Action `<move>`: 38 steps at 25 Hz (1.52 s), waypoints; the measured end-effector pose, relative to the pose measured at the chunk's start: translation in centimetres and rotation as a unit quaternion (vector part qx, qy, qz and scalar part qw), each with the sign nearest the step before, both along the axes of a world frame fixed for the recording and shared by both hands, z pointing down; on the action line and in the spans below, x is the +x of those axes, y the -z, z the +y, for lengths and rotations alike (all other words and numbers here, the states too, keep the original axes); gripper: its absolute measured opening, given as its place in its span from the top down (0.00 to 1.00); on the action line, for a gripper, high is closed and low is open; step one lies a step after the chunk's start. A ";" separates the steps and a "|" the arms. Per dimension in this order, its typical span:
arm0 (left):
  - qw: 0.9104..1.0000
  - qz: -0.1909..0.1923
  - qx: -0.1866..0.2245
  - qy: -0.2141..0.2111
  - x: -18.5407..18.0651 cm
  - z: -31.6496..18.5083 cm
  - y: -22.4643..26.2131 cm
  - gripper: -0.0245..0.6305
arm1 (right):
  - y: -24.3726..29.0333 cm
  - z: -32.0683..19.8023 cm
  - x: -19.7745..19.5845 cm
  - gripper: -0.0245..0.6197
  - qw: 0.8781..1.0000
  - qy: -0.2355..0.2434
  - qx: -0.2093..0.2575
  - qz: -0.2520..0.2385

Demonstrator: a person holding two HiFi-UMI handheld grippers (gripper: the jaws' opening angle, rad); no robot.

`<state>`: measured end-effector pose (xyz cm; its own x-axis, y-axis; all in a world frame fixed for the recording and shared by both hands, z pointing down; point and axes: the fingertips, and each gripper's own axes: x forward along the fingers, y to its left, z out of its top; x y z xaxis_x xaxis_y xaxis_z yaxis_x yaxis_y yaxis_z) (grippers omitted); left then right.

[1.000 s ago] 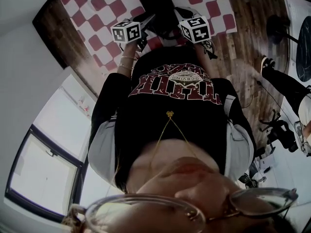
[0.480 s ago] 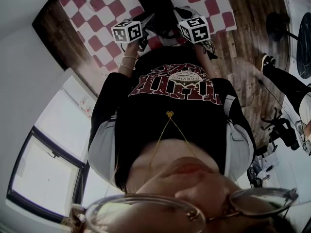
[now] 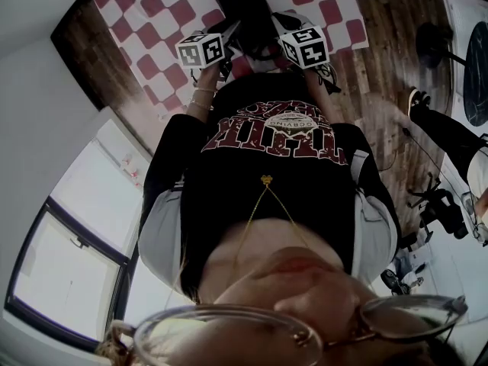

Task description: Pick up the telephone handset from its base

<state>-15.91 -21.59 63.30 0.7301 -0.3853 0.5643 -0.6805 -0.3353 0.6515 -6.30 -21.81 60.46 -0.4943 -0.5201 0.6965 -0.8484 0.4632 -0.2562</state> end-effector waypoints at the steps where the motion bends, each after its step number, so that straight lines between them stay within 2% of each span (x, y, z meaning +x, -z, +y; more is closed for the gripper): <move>1: 1.000 0.001 -0.001 0.002 -0.1 0.0 0.0 0.81 | 0.0 0.0 0.0 0.93 1.000 0.001 0.000 0.000; 20: 0.999 0.003 -0.002 0.042 -1.2 -0.2 0.3 0.83 | 0.3 0.5 -0.6 0.93 0.999 0.032 0.002 0.005; 38: 0.997 0.010 0.004 0.070 -0.5 -0.2 1.3 0.84 | 0.7 0.5 0.3 0.93 0.998 0.062 0.004 0.003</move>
<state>-16.37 -21.79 62.01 0.6799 -0.4884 0.5470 -0.7079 -0.2428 0.6632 -5.96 -21.27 59.80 -0.5514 -0.4601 0.6959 -0.7858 0.5667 -0.2479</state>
